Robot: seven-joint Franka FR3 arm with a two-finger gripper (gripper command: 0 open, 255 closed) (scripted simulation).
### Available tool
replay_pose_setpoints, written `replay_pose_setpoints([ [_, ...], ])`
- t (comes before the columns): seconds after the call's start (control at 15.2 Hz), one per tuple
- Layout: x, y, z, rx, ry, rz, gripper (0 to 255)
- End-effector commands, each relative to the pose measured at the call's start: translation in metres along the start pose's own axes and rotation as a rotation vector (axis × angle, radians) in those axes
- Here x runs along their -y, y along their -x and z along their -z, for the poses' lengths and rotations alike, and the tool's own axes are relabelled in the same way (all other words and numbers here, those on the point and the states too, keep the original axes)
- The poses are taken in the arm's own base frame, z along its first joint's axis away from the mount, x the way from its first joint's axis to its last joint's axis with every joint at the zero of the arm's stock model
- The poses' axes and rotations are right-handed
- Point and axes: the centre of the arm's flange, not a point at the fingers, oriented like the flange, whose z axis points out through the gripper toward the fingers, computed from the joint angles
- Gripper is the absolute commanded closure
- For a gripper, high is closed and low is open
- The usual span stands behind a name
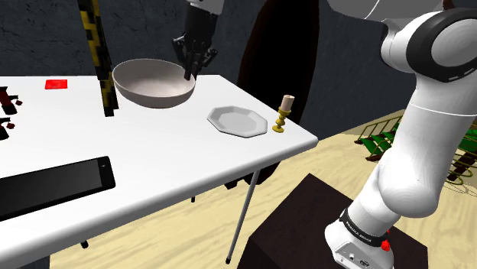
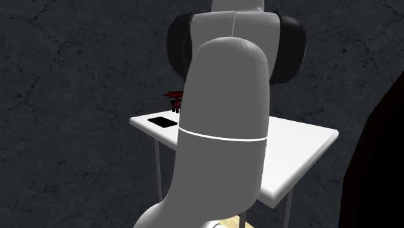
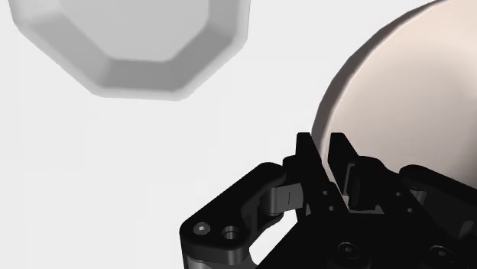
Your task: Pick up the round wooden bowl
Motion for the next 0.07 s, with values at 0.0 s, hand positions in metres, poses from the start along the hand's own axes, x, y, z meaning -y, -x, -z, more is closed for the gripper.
replay_pose_setpoints([
  [0.0,0.0004,-0.0007,0.003,0.0,0.0,0.0,255],
])
